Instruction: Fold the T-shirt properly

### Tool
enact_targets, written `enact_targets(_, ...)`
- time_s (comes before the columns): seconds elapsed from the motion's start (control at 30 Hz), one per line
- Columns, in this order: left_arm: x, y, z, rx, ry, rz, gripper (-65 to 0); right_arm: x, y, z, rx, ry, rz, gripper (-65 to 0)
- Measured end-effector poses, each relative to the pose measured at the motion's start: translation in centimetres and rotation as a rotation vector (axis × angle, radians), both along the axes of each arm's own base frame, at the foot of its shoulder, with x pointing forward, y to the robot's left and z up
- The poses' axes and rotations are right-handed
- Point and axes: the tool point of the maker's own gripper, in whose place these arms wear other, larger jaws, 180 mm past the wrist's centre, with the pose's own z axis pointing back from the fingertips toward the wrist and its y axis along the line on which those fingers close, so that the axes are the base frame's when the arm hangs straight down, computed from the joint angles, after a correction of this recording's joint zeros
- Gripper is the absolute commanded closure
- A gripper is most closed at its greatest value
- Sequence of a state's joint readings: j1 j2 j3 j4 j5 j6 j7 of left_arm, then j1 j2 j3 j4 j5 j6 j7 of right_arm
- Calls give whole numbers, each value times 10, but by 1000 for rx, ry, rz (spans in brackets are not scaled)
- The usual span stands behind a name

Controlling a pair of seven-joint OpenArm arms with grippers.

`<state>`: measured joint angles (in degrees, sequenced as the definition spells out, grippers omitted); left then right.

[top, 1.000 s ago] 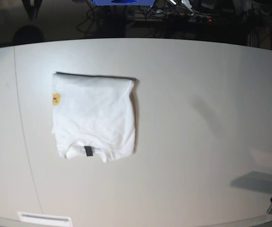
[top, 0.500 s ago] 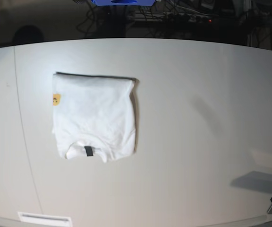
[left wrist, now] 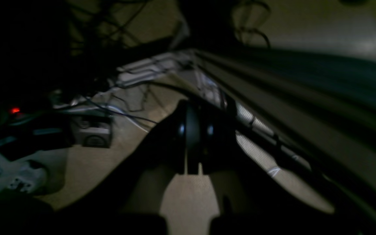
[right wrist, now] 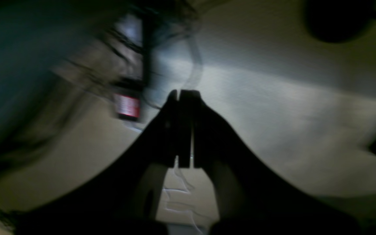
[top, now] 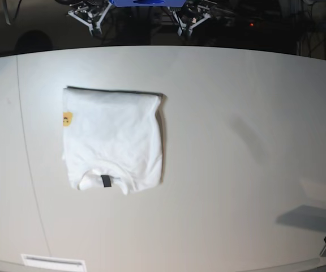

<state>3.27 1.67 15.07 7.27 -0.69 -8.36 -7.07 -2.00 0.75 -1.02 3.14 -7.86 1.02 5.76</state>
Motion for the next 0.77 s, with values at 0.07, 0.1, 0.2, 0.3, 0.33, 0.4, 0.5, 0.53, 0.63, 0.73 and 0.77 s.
enact_targets(0.07, -2, 5, -1, 12, 16, -32, 0, 15, -5, 0, -13, -35, -25, 0)
enact_targets(0.1, -7, 5, -1, 15, 29, -48, 0, 18, -7, 1, -16, -39, -33, 0)
enact_targets(0.2, -19, 0, -1, 8, 48, -86, 0, 13, -10, 1, -24, -34, -71, 0)
enact_targets(0.3, -25, -2, -1, 3, 59, -85, 0, 9, -9, 1, -18, -55, -82, 0)
enact_targets(0.33, -24, -3, -1, 3, 58, -87, 0, 8, -9, 1, -18, -54, -82, 0)
enact_targets(0.4, -21, -1, -1, 5, 52, -84, 0, 13, -9, 1, -17, -63, -82, 0)
enact_targets(0.5, -17, 1, -1, 8, 44, -75, 0, 19, -9, 2, -17, -81, -82, 0)
enact_targets(0.53, -17, 1, -1, 8, 44, -74, 0, 19, -9, 2, -17, -81, -82, 0)
enact_targets(0.63, -18, 1, -1, 8, 45, -75, 0, 15, -9, 2, -17, -73, -82, 0)
enact_targets(0.73, -17, 1, -1, 7, 44, -74, 0, 16, -9, 2, -17, -74, -82, 0)
enact_targets(0.77, -17, 0, -1, 7, 43, -74, 0, 17, -9, 2, -16, -78, -82, 0)
